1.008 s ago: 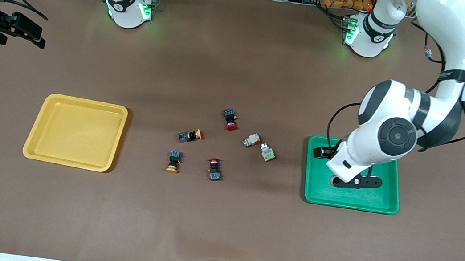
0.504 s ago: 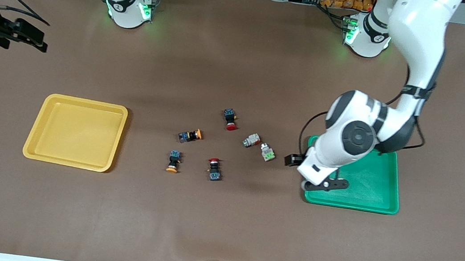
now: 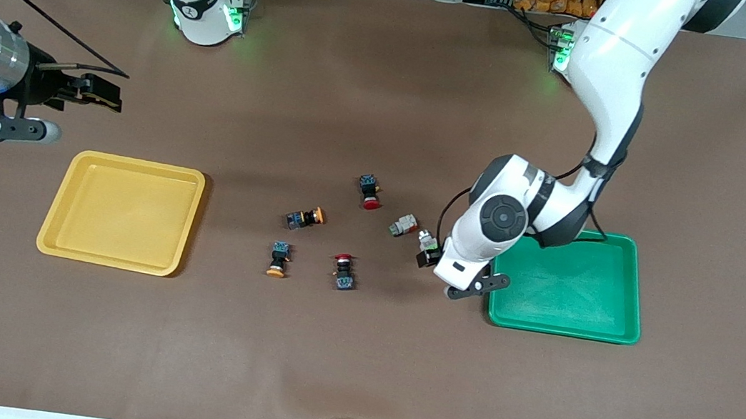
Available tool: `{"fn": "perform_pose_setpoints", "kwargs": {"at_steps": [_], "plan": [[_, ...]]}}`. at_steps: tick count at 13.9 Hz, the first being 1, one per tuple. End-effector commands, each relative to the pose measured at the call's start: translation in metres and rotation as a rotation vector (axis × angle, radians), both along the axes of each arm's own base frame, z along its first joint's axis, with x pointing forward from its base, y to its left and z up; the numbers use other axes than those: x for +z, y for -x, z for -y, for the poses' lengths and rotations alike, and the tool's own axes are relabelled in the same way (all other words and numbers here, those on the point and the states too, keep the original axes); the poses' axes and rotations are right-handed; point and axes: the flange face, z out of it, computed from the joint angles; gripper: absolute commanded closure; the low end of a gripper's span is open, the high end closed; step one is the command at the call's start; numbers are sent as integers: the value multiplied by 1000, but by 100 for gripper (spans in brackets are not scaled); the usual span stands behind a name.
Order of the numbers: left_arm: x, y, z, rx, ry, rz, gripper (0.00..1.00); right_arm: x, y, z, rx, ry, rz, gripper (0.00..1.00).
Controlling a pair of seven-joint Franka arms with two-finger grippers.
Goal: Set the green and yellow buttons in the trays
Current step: 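Grasp the green-capped white button with the left gripper while the right gripper advances, then carry the green button into the green tray while the right gripper reaches buttons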
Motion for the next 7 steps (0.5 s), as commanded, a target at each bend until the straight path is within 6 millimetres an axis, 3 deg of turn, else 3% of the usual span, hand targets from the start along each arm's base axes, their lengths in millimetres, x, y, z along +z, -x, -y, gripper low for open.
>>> {"fn": "perform_pose_setpoints", "kwargs": {"at_steps": [1, 7], "plan": [[-18, 9, 22, 54, 19, 16, 0, -4, -7, 4, 1, 9, 5, 0], [-38, 25, 27, 56, 7, -2, 0, -16, -23, 17, -34, -1, 34, 0]]}}
